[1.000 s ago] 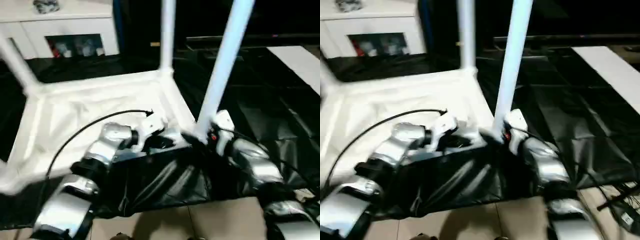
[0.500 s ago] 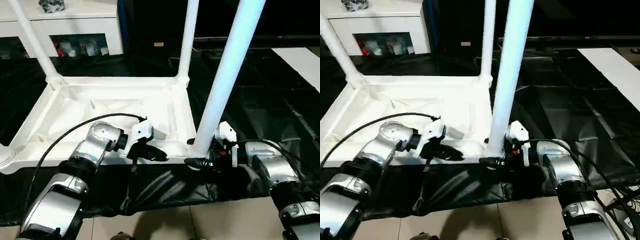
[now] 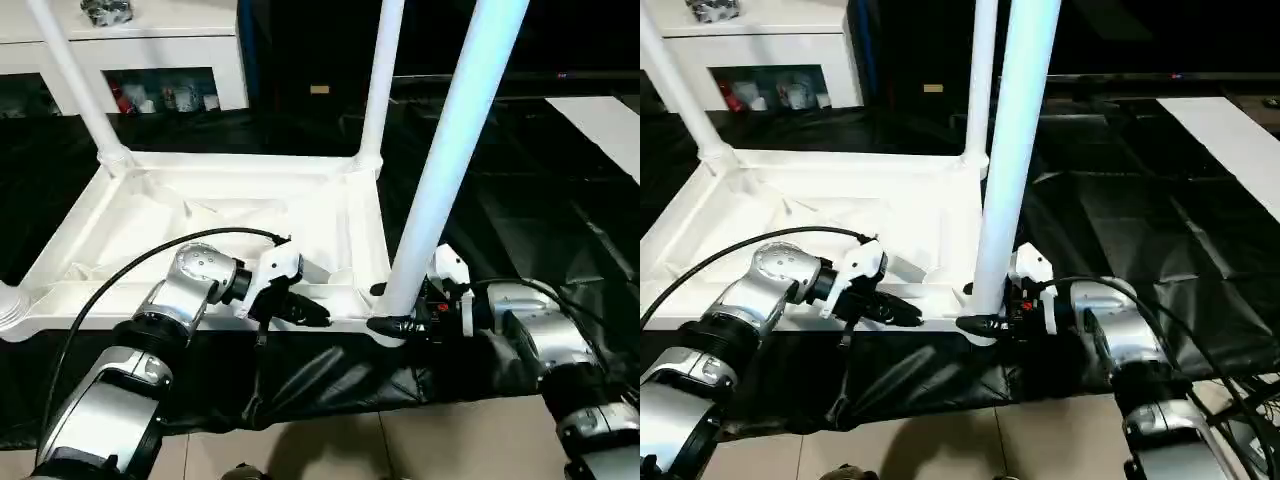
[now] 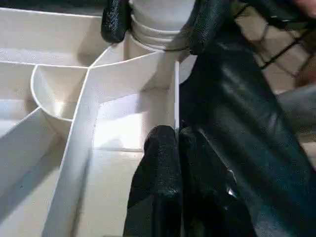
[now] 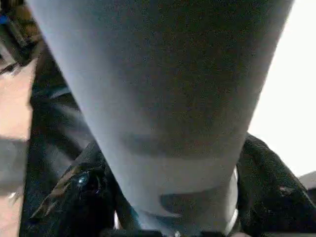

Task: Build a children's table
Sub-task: Rotate leg to tighten

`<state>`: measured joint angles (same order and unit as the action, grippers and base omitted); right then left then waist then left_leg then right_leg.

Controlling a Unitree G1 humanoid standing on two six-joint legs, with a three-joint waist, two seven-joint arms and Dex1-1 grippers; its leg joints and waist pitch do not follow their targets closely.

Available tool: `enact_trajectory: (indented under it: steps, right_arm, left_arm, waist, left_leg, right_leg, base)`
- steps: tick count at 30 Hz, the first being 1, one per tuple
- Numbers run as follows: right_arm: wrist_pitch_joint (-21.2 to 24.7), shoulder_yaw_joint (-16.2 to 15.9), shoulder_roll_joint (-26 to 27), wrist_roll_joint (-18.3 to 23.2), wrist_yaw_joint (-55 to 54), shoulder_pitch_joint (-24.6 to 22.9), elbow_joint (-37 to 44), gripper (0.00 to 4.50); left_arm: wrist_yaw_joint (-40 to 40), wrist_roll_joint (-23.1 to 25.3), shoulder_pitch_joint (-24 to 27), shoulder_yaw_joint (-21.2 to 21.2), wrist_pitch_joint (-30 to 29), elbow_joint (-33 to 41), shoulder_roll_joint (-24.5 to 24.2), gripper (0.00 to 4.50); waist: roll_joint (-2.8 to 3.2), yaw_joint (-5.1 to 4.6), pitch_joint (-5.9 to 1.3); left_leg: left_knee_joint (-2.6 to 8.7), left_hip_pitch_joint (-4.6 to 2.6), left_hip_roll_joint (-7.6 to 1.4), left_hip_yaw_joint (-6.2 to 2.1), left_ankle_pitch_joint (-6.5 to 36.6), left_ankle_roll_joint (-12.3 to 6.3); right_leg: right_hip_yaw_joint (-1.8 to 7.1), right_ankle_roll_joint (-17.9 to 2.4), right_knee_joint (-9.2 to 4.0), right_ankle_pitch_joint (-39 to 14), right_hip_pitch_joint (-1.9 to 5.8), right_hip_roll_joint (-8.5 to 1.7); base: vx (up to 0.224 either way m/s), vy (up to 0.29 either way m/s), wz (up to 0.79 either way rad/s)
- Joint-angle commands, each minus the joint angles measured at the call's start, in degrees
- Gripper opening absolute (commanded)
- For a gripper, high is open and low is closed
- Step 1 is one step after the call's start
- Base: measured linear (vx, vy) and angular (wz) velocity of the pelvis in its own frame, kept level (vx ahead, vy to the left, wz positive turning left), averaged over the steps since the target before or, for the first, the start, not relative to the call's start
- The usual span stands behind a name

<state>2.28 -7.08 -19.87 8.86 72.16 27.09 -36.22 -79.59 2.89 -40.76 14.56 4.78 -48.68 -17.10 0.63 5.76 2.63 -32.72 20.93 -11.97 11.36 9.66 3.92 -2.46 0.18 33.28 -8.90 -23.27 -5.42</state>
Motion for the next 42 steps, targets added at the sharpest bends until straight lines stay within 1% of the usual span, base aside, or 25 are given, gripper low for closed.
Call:
enact_trajectory:
  steps: [1,3,4,5,6,7,9,11,13,14,15,16,17,20,22,23,26,27,28,31,32,36,38,39,42]
  right_arm:
    - [0.9,-1.8,3.9,-1.4,-5.3,-0.3,-0.1,2.69]
    - [1.2,0.8,7.4,-2.6,-16.7,1.1,-3.8,2.68]
    - [1.6,2.0,8.9,-2.6,-21.0,1.6,-5.2,2.68]
    - [2.4,4.0,11.5,-2.3,-28.2,2.8,-7.2,2.68]
    - [2.6,4.5,12.1,-2.2,-29.9,3.1,-7.6,2.67]
    - [2.8,4.9,12.7,-2.1,-31.5,3.3,-8.0,2.67]
    - [2.8,5.6,15.4,-2.9,-38.0,4.9,-10.0,2.67]
    - [2.5,5.8,18.3,-3.3,-43.3,6.8,-12.0,2.67]
    - [1.8,5.4,20.4,-4.7,-46.1,8.4,-13.4,2.67]
    - [0.4,5.0,21.4,-5.9,-47.0,9.3,-14.0,2.67]
    - [-0.7,4.8,22.1,-6.6,-47.8,9.9,-14.4,3.02]
    - [-1.5,4.8,22.5,-7.0,-48.2,10.2,-14.5,3.02]
    - [-2.3,5.1,22.9,-6.6,-48.6,10.6,-14.5,3.37]
    - [-3.1,5.2,22.3,-6.5,-48.2,10.7,-14.5,3.39]
    - [-3.6,5.3,21.4,-6.5,-47.5,10.6,-14.3,3.6]
    - [-3.8,5.3,21.0,-6.5,-47.1,10.4,-14.1,3.83]
    - [-5.4,5.4,16.7,-5.1,-38.1,8.4,-11.4,3.99]
    - [-5.4,5.4,16.6,-5.1,-38.0,8.4,-11.3,4.12]
    - [-5.6,5.3,15.9,-5.1,-36.6,8.0,-10.9,4.22]
    - [-6.0,5.0,13.8,-5.2,-33.2,7.2,-10.0,4.36]
    - [-6.1,4.7,11.0,-4.5,-28.1,6.2,-8.6,4.36]
    - [-5.9,4.2,8.0,-3.5,-20.8,5.0,-6.8,4.36]
    - [-5.5,3.6,6.2,-2.9,-16.0,4.2,-5.4,4.36]
    - [-5.4,3.2,5.4,-2.7,-14.1,3.8,-4.8,4.36]
    - [-4.5,1.7,2.7,-1.8,-7.4,2.6,-2.7,4.36]
  left_arm:
    - [6.0,1.1,-0.9,1.1,-2.1,0.5,3.8,0.0]
    - [11.1,1.4,-1.2,0.6,-4.5,0.7,6.5,0.0]
    - [13.2,1.6,-1.3,0.5,-5.5,0.8,7.6,0.0]
    - [17.5,1.9,-1.8,0.0,-6.7,0.3,9.7,0.0]
    - [18.5,2.0,-2.0,-0.1,-7.0,0.2,10.2,0.0]
    - [19.6,2.1,-2.1,-0.2,-7.2,0.0,10.8,0.0]
    - [22.9,2.5,-2.5,-0.1,-7.9,-0.7,13.0,0.0]
    - [25.4,2.8,-2.7,0.0,-9.1,-1.1,15.2,0.0]
    - [27.4,3.7,-2.6,0.4,-10.2,-0.9,16.6,0.0]
    - [28.4,4.3,-2.3,0.7,-10.7,-0.5,17.0,0.0]
    - [29.1,5.0,-2.0,1.0,-11.2,-0.2,17.3,0.0]
    - [29.5,5.3,-1.8,1.2,-11.4,0.1,17.4,0.0]
    - [29.4,5.6,-1.5,1.6,-11.5,0.4,17.2,0.0]
    - [29.6,5.5,-1.5,1.2,-11.2,0.2,16.5,0.0]
    - [29.5,5.3,-1.6,0.8,-10.8,0.0,15.9,0.0]
    - [29.3,5.2,-1.6,0.6,-10.6,0.0,15.7,0.0]
    - [25.4,4.0,-1.2,-0.6,-9.1,0.4,12.8,0.0]
    - [25.4,4.0,-1.2,-0.7,-9.1,0.4,12.7,0.0]
    - [25.0,3.9,-1.2,-0.9,-8.9,0.3,12.3,0.0]
    - [22.2,3.6,-1.1,-1.0,-8.2,0.3,10.8,0.0]
    - [17.9,3.2,-0.7,-0.5,-7.3,0.6,8.6,0.0]
    - [12.4,2.6,-0.2,0.4,-5.3,1.5,6.2,0.0]
    - [8.7,2.1,0.2,1.0,-4.2,2.2,4.8,0.0]
    - [7.8,2.0,0.2,1.1,-4.5,2.3,4.3,0.0]
    - [4.9,1.8,0.2,1.5,-3.5,2.2,2.8,0.0]
  waist:
    - [-0.16,-0.13,-3.23]
    - [-0.12,-0.7,-2.89]
    - [0.03,-1.24,-2.69]
    - [-0.08,-1.56,-2.69]
    - [0.09,-1.72,-2.65]
    - [-0.04,-2.17,-2.63]
    - [0.16,-3.04,-2.7]
    - [0.42,-3.51,-2.78]
    - [0.33,-3.98,-2.72]
    - [0.06,-4.07,-2.7]
    - [0.23,-4.18,-2.61]
    - [0.09,-4.31,-2.6]
    - [0.36,-4.38,-2.5]
    - [0.3,-4.66,-2.65]
    - [0.4,-4.43,-2.89]
    - [0.34,-4.39,-2.96]
    - [0.22,-4.07,-3.19]
    - [0.22,-4.07,-3.19]
    - [0.15,-3.91,-3.38]
    - [0.07,-3.68,-3.5]
    - [0.03,-3.56,-3.6]
    - [0.0,-2.52,-3.69]
    - [0.26,-1.95,-4.04]
    - [0.14,-1.78,-4.06]
    - [0.09,-1.06,-4.21]
  left_leg:
    - [3.95,-1.1,-1.28,-0.3,18.7,-1.64]
    - [4.24,-1.43,-1.17,-0.61,22.0,0.29]
    - [4.28,-1.62,-0.87,-1.01,24.1,1.11]
    - [4.29,-1.59,-0.73,-1.11,24.5,1.26]
    - [4.35,-1.64,-0.74,-1.26,24.7,1.6]
    - [4.33,-1.81,-0.57,-1.53,25.6,1.93]
    - [4.35,-1.71,-0.34,-1.66,27.0,1.27]
    - [4.47,-1.51,-0.35,-1.72,27.2,1.09]
    - [4.41,-1.73,-0.22,-1.72,28.5,0.43]
    - [4.33,-1.78,-0.25,-1.66,28.8,0.3]
    - [4.25,-1.97,-0.14,-1.75,29.3,0.13]
    - [4.22,-1.92,-0.17,-1.76,29.5,0.07]
    - [4.27,-2.01,-0.14,-1.87,30.1,-0.03]
    - [4.64,-1.18,-0.17,-2.25,30.0,-0.13]
    - [4.65,-1.45,-0.34,-2.23,29.1,-0.42]
    - [4.76,-1.32,-0.45,-2.11,28.4,-0.61]
    - [4.84,-0.83,-0.64,-1.78,26.2,-1.33]
    - [4.84,-0.83,-0.64,-1.78,26.2,-1.33]
    - [4.8,-0.54,-0.72,-1.48,23.6,-1.94]
    - [4.56,-0.29,-0.7,-1.24,20.1,-2.88]
    - [4.36,-0.41,-0.65,-1.05,19.0,-3.35]
    - [3.66,-0.73,-1.01,-0.31,16.5,-4.83]
    - [3.54,-0.05,-1.18,-0.46,12.4,-5.35]
    - [3.28,0.0,-1.14,-0.36,10.9,-5.78]
    - [2.96,-0.18,-1.12,-0.26,9.5,-6.33]
  right_leg:
    - [1.15,-13.7,-3.81,-18.8,2.27,-2.32]
    - [1.21,-11.4,-4.53,-26.0,1.79,-2.54]
    - [0.9,-9.8,-5.0,-30.9,1.66,-2.68]
    - [0.78,-8.7,-5.29,-33.0,1.7,-2.6]
    - [0.76,-8.0,-5.44,-34.3,1.59,-2.74]
    - [0.36,-6.6,-5.96,-36.8,1.43,-2.58]
    - [0.06,-5.6,-6.53,-36.9,1.33,-2.37]
    - [-0.01,-5.9,-6.48,-35.6,1.35,-2.38]
    - [-0.42,-5.8,-6.96,-35.6,1.23,-2.19]
    - [-0.45,-5.9,-7.05,-35.8,1.04,-2.23]
    - [-0.65,-5.7,-7.26,-36.8,0.94,-2.28]
    - [-0.72,-5.5,-7.36,-37.3,0.87,-2.31]
    - [-1.06,-5.0,-7.61,-38.0,0.91,-2.29]
    - [-1.6,-4.3,-7.53,-37.2,1.66,-2.49]
    - [-1.32,-5.4,-7.36,-34.6,1.53,-2.67]
    - [-1.14,-6.6,-7.09,-32.1,1.58,-2.58]
    - [-0.56,-9.1,-6.17,-25.5,1.99,-2.5]
    - [-0.56,-9.1,-6.17,-25.5,1.99,-2.5]
    - [-0.23,-10.7,-5.65,-21.2,2.24,-2.49]
    - [-0.05,-12.1,-5.12,-18.1,2.54,-2.68]
    - [-0.03,-12.6,-5.01,-17.0,2.57,-2.54]
    - [0.15,-14.2,-4.39,-15.0,2.38,-2.44]
    - [0.13,-14.8,-3.51,-10.5,3.05,-2.57]
    - [0.19,-15.5,-3.06,-7.4,2.93,-2.29]
    - [0.26,-16.7,-2.43,-3.8,3.04,-2.23]
  base:
    - [0.0,0.0,0.0]
    - [0.0,0.0,0.0]
    - [0.0,0.0,0.0]
    - [-0.052,0.008,-0.07]
    - [-0.055,0.017,-0.1]
    - [-0.055,0.017,-0.1]
    - [0.0,0.0,0.0]
    - [0.0,0.0,0.0]
    - [0.0,0.0,0.0]
    - [0.0,0.0,0.0]
    - [0.0,0.0,0.0]
    - [0.0,0.0,0.0]
    - [0.0,0.0,0.0]
    - [0.0,0.0,0.0]
    - [0.0,0.0,0.0]
    - [0.0,0.0,0.0]
    - [0.0,0.0,0.0]
    - [0.0,0.0,0.0]
    - [0.0,0.0,0.0]
    - [0.0,0.0,0.0]
    - [0.0,0.0,0.0]
    - [0.051,-0.035,0.09]
    - [0.026,-0.019,0.03]
    - [0.0,0.0,0.0]
    - [0.0,0.0,0.0]
